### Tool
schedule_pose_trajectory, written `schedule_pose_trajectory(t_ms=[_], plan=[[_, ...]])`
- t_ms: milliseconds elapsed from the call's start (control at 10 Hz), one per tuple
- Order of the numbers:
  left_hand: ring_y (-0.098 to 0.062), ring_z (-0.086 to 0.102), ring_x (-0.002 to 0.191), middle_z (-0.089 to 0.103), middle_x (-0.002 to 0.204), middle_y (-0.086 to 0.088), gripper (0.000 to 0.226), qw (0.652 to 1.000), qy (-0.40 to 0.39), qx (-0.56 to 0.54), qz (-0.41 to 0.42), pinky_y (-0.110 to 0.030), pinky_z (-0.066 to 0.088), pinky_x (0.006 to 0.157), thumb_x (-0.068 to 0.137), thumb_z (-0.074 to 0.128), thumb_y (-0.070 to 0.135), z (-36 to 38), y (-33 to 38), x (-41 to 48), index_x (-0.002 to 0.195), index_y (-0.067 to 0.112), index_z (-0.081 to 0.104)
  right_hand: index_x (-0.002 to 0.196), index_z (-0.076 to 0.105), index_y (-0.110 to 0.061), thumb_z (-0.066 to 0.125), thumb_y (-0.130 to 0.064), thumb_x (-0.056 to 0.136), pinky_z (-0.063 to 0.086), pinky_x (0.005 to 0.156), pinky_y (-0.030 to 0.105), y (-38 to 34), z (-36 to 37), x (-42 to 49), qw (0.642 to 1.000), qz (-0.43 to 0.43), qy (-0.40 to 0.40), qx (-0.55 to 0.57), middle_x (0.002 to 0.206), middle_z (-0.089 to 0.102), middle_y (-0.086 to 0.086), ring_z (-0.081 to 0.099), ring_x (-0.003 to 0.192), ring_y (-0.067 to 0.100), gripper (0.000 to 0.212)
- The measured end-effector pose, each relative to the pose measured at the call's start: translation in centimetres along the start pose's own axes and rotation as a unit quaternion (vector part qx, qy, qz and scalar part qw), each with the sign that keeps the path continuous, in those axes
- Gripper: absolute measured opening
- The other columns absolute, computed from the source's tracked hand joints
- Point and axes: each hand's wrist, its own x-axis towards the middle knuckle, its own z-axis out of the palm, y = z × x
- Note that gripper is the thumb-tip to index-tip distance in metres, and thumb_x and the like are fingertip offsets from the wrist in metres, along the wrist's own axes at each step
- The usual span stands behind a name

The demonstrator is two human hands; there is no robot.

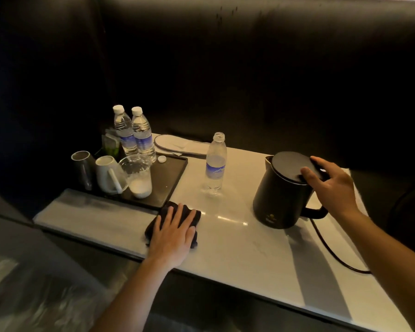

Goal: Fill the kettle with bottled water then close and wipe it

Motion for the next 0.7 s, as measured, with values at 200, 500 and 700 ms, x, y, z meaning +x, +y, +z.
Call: schedule_pose_trajectory(t_ms=[200,500,700], plan=[[-0.025,0.008,0.156,0.016,0.17,0.004,0.062,0.999,0.03,0.002,-0.013,-0.055,0.008,0.123,0.098,0.005,0.06,0.6,-0.1,0.9,0.157,0.044,0.012,0.126,0.064,-0.015,0.064,-0.048,0.092,0.045,0.078,0.021,-0.7,0.8,-1.3,0.996,0.019,0.085,0.026,0.118,0.064,0.008,0.058,0.104,0.019,0.048],[-0.027,0.007,0.156,0.014,0.17,0.003,0.072,1.0,0.006,0.021,-0.004,-0.058,0.005,0.122,0.09,0.016,0.072,0.9,-0.8,1.0,0.156,0.046,0.011,0.12,0.067,-0.023,0.061,-0.045,0.097,0.052,0.085,0.045,-1.3,2.5,-3.0,0.982,0.055,0.177,-0.018,0.112,0.067,0.0,0.055,0.101,0.016,0.032],[-0.034,0.056,0.133,0.06,0.146,-0.001,0.074,1.0,-0.006,0.022,0.005,-0.068,0.038,0.102,0.065,0.05,0.07,0.7,0.1,1.4,0.135,0.048,0.06,0.105,0.072,-0.02,0.067,-0.031,0.092,0.049,0.082,0.046,-2.9,2.3,-3.4,0.968,0.004,0.231,-0.1,0.103,0.072,0.002,0.06,0.095,0.023,0.018]])
